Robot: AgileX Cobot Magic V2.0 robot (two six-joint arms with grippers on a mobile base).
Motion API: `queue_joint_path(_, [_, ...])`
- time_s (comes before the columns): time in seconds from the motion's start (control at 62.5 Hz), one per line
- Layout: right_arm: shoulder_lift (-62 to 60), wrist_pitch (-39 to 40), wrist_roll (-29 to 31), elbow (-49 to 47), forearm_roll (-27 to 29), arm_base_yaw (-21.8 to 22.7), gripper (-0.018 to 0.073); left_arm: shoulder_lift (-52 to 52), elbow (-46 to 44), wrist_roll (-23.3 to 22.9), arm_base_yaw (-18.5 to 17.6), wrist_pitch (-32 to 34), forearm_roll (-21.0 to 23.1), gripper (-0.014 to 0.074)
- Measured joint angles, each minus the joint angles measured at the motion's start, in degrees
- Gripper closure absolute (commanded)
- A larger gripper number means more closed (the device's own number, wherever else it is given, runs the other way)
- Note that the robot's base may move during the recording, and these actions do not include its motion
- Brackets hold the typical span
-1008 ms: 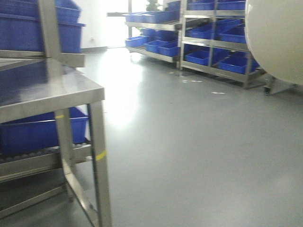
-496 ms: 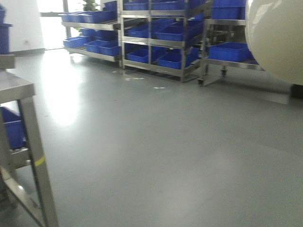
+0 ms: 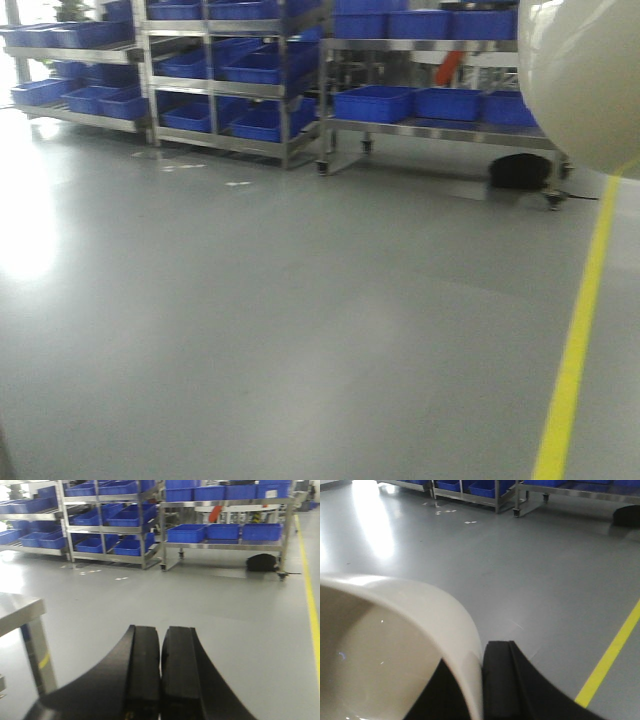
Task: Move white bin to right shelf second layer
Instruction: 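Drive the base away from the table holding the bin in the right gripper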
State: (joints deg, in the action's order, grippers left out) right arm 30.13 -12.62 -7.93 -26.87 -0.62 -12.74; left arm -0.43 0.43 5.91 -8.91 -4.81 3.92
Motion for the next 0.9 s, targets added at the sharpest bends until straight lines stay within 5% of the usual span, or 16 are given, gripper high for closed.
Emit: queue_joint_path(0.896, [0.00, 0.00, 0.00, 0.00, 0.00, 0.00, 0.0503, 0.00, 0.00, 0.00, 0.00, 0.00, 0.00, 0.0512])
